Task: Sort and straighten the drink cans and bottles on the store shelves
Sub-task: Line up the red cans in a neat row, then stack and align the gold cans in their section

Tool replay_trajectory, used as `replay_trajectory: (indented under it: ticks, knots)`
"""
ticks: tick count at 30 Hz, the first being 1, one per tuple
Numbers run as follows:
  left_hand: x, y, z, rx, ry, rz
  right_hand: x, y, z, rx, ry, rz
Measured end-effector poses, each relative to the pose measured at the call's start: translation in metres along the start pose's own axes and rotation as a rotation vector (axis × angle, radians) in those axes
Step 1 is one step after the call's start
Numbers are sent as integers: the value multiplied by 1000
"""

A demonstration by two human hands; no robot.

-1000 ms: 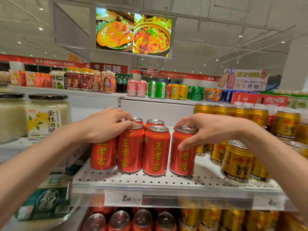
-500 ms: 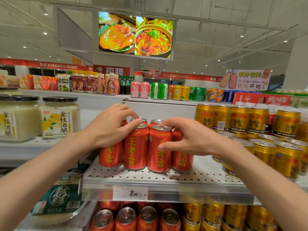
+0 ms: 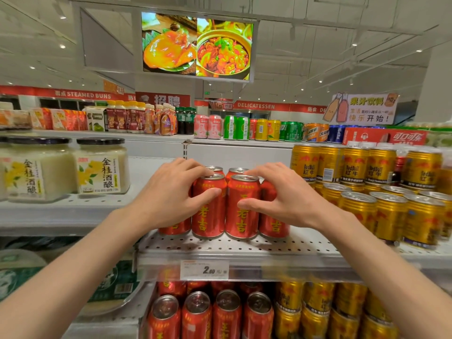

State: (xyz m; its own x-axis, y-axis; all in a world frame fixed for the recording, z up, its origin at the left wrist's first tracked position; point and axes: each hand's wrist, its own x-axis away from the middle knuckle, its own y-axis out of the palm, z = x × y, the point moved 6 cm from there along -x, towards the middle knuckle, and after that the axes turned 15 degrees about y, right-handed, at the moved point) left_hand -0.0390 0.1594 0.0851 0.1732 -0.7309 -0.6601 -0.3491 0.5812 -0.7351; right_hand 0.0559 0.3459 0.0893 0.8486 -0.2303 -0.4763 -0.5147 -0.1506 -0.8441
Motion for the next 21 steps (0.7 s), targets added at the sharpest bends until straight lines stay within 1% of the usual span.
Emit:
replay_trajectory:
  ticks: [2,5,9,11,15,18,21]
  knots:
    - [4,-1,3,20,-7,58,6,-4,3,-95,23,37]
    - [14,-3,9,75,-13,182,22,-7,15,-207,109,124]
    - [35,-8,29,164,1,387,56,7,35,-392,220,169]
    - [48,-8,45,242,-4,462,77,13,41,-482,253,190]
    - [74,11,76,468,-68,486,121,25,50,-717,350,150]
    - [90,36,93,643,-168,475,152,31,62,-809,421,188]
    - [101,64,107,750,-263,449,177,37,86,-883,504,228]
